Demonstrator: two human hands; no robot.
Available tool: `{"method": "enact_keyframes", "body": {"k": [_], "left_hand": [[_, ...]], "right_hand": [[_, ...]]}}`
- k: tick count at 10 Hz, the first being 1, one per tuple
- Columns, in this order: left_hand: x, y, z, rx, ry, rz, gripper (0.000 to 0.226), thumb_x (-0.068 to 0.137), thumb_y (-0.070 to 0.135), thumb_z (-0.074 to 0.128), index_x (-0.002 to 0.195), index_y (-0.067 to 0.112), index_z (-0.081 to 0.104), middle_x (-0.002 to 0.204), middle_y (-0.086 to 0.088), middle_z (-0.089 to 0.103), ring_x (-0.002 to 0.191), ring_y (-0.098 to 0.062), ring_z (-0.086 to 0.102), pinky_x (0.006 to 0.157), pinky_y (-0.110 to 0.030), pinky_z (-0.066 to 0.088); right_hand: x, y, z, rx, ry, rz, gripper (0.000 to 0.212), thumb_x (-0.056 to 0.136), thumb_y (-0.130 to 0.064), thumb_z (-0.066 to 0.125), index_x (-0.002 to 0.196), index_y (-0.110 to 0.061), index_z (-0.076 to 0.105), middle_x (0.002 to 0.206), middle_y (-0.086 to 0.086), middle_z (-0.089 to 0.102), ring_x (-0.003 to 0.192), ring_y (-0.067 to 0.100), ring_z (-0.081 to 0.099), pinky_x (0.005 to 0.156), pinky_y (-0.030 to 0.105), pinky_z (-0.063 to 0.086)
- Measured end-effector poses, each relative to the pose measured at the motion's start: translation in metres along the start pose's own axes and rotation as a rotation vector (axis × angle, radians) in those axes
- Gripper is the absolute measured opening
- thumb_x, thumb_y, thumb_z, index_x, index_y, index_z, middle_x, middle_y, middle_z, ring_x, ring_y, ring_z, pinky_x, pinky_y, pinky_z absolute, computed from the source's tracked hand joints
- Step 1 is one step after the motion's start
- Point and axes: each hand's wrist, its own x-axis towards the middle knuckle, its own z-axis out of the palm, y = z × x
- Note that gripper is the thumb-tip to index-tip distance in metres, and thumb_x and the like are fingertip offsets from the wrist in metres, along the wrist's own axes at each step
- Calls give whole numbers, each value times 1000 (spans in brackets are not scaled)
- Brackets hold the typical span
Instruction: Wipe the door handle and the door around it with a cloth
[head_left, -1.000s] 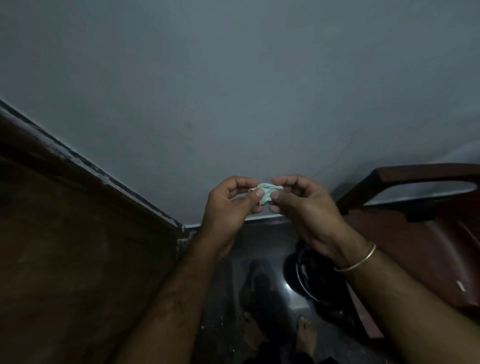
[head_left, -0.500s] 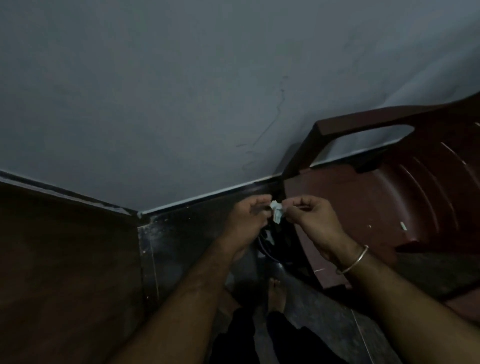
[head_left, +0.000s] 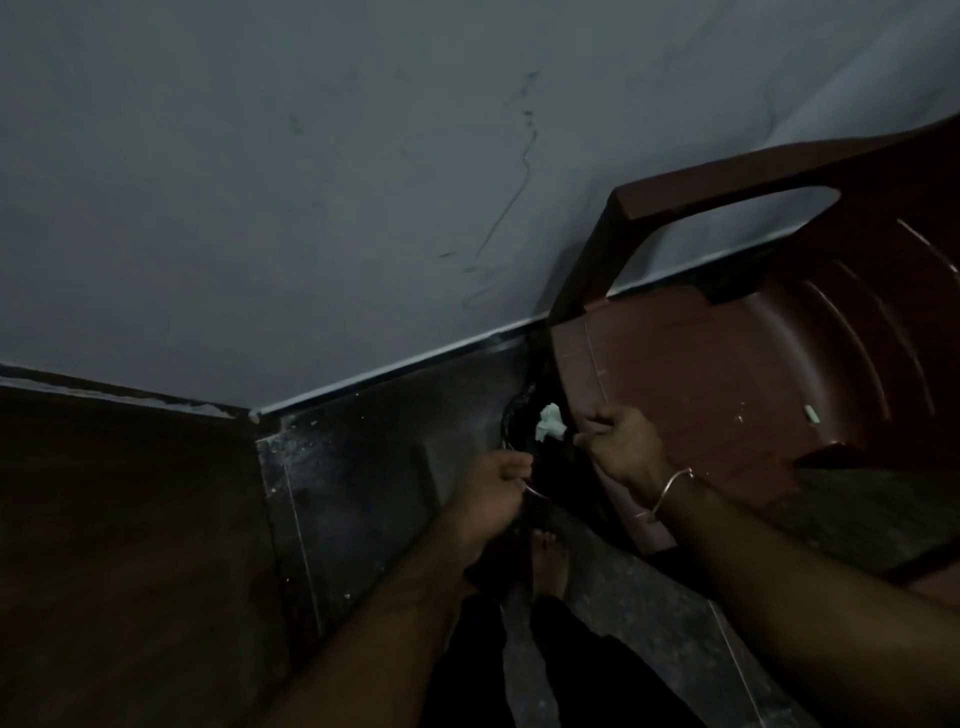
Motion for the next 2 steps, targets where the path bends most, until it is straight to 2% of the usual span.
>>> {"method": "enact_keyframes", "body": {"k": [1,2], "left_hand": [[0,-10,3,7,-13,-29,37,89,-20,39,119,-13,57,111,-25,60,87,-15,58,82,-15,46],[2,-20,7,50,-23,-60,35,89,-17,42,118,-9,60,117,-26,62,109,-32,60,100,-33,46]], "right_hand": [[2,8,0,-50,28,15,33,82,-4,66,113,-14,70,111,2,71,105,19,65,82,12,40],[0,16,3,-10,49,48,27,80,2,66,102,-12,72,91,-2,67,85,13,61,57,-1,36]]}}
